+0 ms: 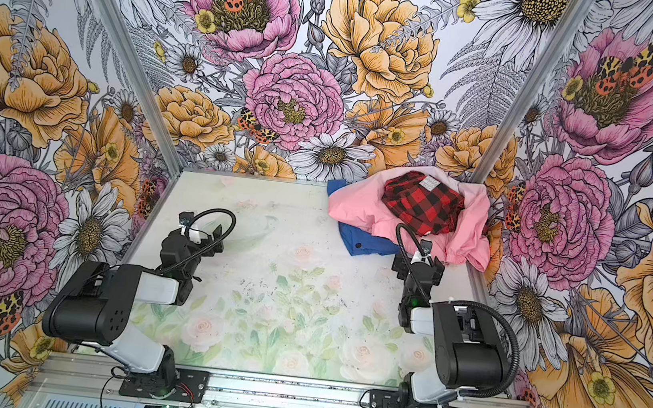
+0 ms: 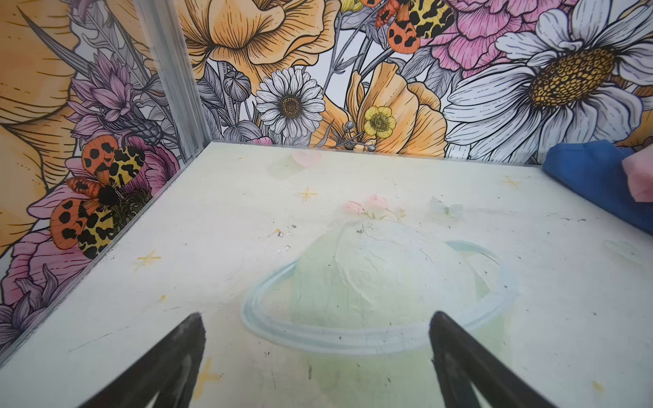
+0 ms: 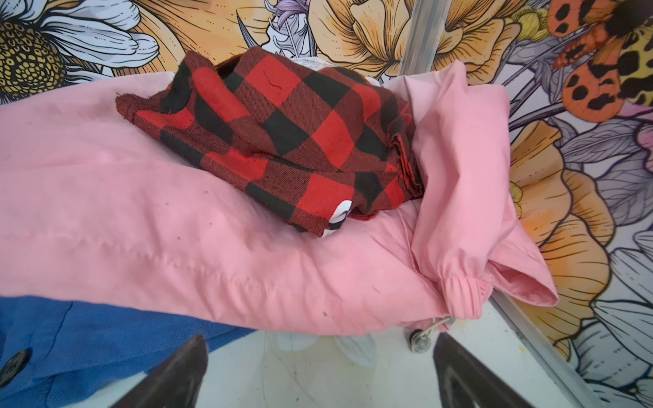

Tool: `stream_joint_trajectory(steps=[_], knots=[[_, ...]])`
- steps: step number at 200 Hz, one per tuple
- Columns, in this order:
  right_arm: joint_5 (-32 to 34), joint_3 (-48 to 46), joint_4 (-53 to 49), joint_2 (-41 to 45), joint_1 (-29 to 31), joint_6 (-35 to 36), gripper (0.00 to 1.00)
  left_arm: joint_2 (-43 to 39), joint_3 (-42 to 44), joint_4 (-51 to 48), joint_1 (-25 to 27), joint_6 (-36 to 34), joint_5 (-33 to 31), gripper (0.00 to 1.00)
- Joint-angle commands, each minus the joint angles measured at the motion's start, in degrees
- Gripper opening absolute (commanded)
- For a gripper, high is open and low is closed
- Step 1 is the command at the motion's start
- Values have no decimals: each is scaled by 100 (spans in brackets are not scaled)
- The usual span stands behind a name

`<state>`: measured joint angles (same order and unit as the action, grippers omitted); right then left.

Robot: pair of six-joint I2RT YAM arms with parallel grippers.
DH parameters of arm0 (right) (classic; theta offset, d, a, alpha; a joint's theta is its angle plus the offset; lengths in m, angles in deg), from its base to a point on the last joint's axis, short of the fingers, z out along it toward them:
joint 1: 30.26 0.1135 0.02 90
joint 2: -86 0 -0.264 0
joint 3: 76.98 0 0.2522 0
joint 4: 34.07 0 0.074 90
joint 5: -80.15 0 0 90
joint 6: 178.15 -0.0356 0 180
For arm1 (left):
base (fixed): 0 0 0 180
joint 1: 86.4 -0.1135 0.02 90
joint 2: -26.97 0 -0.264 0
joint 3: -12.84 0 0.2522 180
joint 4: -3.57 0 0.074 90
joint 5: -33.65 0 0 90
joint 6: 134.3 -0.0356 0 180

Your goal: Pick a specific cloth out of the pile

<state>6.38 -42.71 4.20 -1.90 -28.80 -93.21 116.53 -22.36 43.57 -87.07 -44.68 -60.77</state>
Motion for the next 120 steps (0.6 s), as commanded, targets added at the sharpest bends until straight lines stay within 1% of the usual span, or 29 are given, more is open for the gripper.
stream_joint_trajectory(steps=[1,120], knots=[[-107,87,37,-25,-31,-57,100,-53,-19,30,-61,30,115,99],[-110,85,42,-26,-37,-58,99,-53,-19,31,-89,29,214,99]])
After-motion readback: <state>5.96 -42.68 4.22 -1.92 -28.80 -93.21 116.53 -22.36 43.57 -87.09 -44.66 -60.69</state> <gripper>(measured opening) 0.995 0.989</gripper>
